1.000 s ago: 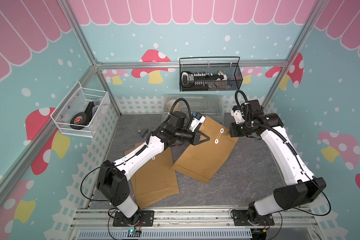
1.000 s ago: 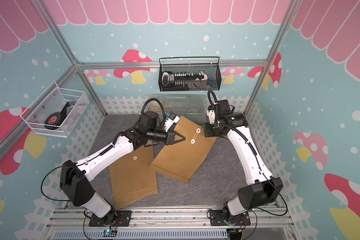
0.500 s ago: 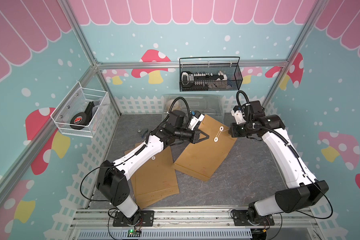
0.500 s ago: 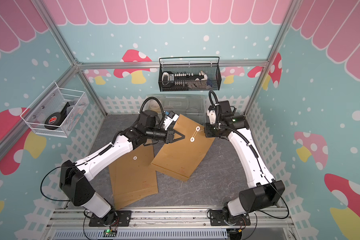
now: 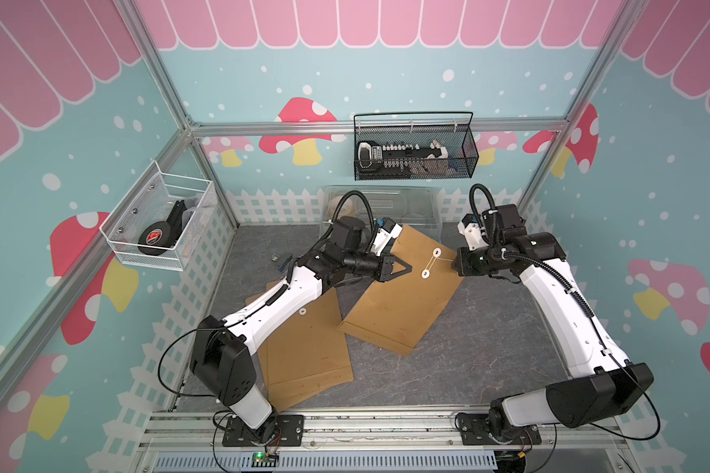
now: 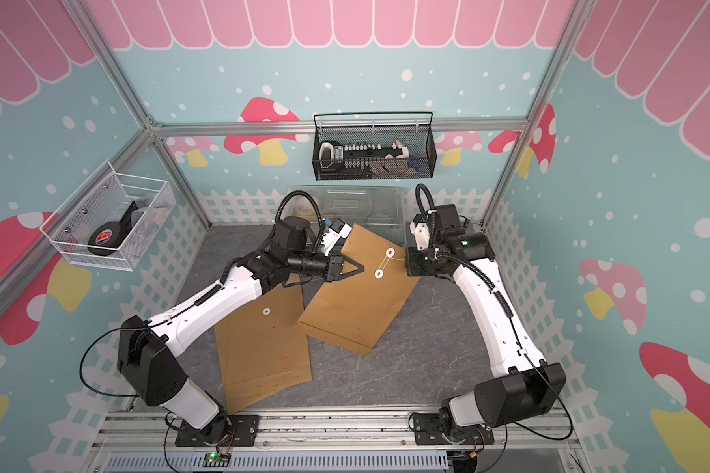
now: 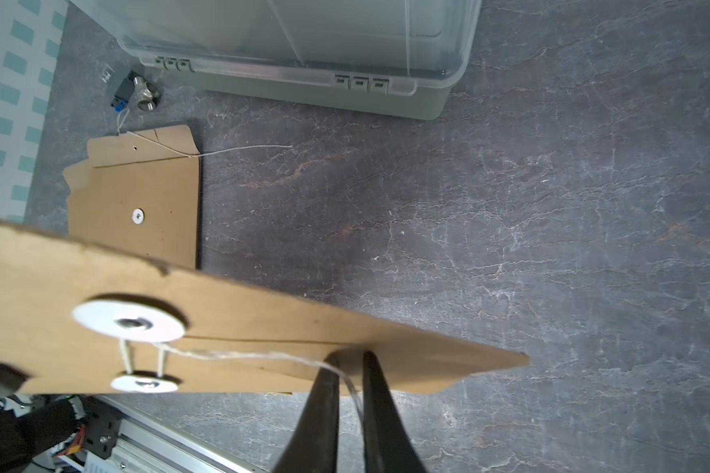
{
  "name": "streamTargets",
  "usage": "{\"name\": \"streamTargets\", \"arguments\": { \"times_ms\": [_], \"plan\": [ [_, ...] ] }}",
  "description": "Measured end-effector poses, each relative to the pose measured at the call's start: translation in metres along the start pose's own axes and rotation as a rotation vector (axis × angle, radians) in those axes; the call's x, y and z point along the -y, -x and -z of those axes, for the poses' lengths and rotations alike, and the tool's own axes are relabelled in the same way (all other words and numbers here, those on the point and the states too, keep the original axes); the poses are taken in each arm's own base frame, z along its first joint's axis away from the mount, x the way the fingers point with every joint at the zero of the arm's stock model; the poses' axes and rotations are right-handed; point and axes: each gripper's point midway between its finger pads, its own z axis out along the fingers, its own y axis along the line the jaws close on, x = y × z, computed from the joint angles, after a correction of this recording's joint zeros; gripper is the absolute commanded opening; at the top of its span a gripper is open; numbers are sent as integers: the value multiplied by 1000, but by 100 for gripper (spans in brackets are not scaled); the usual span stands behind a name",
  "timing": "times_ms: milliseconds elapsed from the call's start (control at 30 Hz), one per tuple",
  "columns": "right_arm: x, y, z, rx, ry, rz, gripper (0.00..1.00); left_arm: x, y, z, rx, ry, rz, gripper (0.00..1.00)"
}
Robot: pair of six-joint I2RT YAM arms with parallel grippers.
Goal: Close the mouth of the file bag
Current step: Close the file bag.
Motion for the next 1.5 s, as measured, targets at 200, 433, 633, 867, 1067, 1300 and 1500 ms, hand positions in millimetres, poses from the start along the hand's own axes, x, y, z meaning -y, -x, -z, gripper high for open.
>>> {"name": "streamTargets", "arguments": {
  "times_ms": [200,433,633,867,1067,1300,1500],
  "plan": [
    [-1,4,0,16,18,-8,0,0,0,0,0,-1,-1,0],
    [5,8,-6,2,7,-19,0,6,-3,-2,-10,-23,-24,0],
    [5,24,-4,20,-6,-8,0,17,-8,-7,-31,-59,-59,0],
    [3,30,3,36,-7,4,0,17,-9,-7,-34,-59,-76,0],
    [-6,30,7,42,5,25,0,12,-7,-6,-25,-35,-68,0],
    [-4,5,8,0,4,17,0,-4,8,3,31,16,-41,0],
    [2,0,-1,-32,-14,10,0,4,10,2,36,-8,-50,0]
  ]
}}
